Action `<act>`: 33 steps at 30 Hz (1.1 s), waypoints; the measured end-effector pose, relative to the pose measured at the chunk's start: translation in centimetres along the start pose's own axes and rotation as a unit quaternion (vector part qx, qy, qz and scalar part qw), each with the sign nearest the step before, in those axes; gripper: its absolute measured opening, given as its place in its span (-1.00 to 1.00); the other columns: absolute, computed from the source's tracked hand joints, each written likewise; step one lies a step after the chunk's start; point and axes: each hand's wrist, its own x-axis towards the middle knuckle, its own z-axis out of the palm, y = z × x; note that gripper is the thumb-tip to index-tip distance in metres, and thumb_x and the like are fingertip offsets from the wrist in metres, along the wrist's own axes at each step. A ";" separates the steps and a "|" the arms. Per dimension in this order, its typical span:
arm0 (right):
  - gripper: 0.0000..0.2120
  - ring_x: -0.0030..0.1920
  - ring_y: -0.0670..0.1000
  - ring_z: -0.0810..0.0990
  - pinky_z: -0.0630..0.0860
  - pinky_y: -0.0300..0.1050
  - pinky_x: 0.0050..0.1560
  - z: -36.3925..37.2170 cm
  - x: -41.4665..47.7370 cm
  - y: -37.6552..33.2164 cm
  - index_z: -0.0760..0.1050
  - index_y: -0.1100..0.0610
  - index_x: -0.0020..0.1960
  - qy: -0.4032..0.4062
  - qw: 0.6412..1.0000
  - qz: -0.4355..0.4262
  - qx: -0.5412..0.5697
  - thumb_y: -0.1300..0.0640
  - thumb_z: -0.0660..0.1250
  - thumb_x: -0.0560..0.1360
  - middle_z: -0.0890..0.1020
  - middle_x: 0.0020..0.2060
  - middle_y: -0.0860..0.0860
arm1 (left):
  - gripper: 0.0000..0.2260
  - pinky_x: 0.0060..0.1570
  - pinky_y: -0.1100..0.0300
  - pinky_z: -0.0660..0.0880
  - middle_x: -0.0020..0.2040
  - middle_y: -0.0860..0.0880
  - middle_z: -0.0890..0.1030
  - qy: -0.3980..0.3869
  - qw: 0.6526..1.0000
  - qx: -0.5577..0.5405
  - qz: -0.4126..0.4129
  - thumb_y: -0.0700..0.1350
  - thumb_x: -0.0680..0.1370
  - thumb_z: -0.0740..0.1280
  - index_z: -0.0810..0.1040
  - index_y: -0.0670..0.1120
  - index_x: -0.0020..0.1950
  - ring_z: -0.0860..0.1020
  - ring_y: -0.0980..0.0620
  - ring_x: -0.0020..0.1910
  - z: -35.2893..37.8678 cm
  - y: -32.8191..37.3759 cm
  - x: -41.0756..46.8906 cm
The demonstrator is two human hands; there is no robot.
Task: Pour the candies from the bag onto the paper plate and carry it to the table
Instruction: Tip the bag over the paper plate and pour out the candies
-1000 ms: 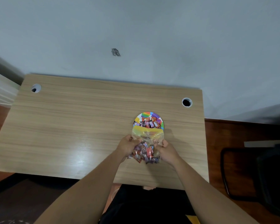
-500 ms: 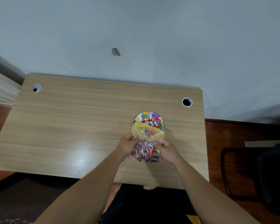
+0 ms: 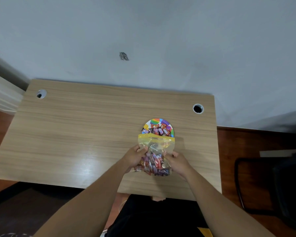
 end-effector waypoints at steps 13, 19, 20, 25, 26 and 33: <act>-0.49 -0.03 -0.02 0.75 0.56 -0.14 -0.09 0.0 -0.2 0.2 0.63 -0.02 0.40 -0.003 1.000 0.026 0.009 -0.27 0.41 0.56 0.77 0.21 0.01 | -0.59 0.22 -0.20 0.69 0.20 -0.29 0.74 -0.027 0.999 -0.028 -0.014 0.14 0.70 0.33 0.57 -0.16 0.36 0.72 -0.32 0.21 -0.1 -0.4 -0.5; -0.59 0.18 0.01 0.72 0.58 -0.07 0.20 0.2 -0.5 0.0 0.63 0.04 0.34 -0.034 0.998 0.019 0.045 -0.13 0.51 0.57 0.73 0.20 -0.04 | -0.35 0.43 -0.17 0.55 0.35 -0.04 0.68 -0.078 0.997 -0.005 -0.023 0.21 0.51 0.56 0.49 -0.05 0.50 0.65 -0.07 0.32 -0.2 -0.4 -0.2; -0.63 0.17 0.04 0.75 0.62 -0.13 0.12 0.3 -0.5 -0.1 0.65 0.10 0.32 -0.035 0.997 0.016 0.060 -0.03 0.53 0.59 0.76 0.21 0.01 | -0.35 0.43 -0.18 0.55 0.35 -0.05 0.69 -0.082 0.996 -0.003 -0.028 0.17 0.50 0.59 0.49 -0.04 0.49 0.66 -0.08 0.33 -0.2 -0.3 -0.2; -0.77 0.18 0.07 0.77 0.63 0.00 0.34 0.7 -0.3 0.2 0.73 0.11 0.21 0.000 0.999 -0.013 0.052 0.12 0.56 0.57 0.80 0.14 0.07 | -0.44 0.22 -0.23 0.68 0.20 -0.18 0.77 -0.064 0.997 -0.027 -0.026 -0.05 0.49 0.64 0.54 -0.12 0.41 0.78 -0.20 0.11 0.0 -0.5 0.3; -0.75 0.15 0.03 0.78 0.62 0.03 0.38 0.7 -0.1 0.2 0.74 0.11 0.22 0.004 0.999 -0.017 0.047 0.10 0.57 0.56 0.81 0.13 0.04 | -0.48 0.18 -0.22 0.69 0.19 -0.19 0.78 -0.054 0.998 -0.029 -0.022 -0.07 0.51 0.63 0.55 -0.13 0.40 0.78 -0.19 0.08 0.1 -0.5 0.3; -0.71 -0.13 -0.20 0.78 0.62 -0.40 -0.17 0.4 0.8 0.1 0.64 0.04 0.17 -0.084 0.995 0.006 0.053 0.19 0.62 0.51 0.79 0.05 -0.01 | -0.54 0.06 0.04 0.68 0.25 -0.16 0.75 -0.005 0.999 -0.032 0.002 -0.05 0.54 0.59 0.59 -0.17 0.38 0.75 -0.10 0.18 0.1 -0.3 0.5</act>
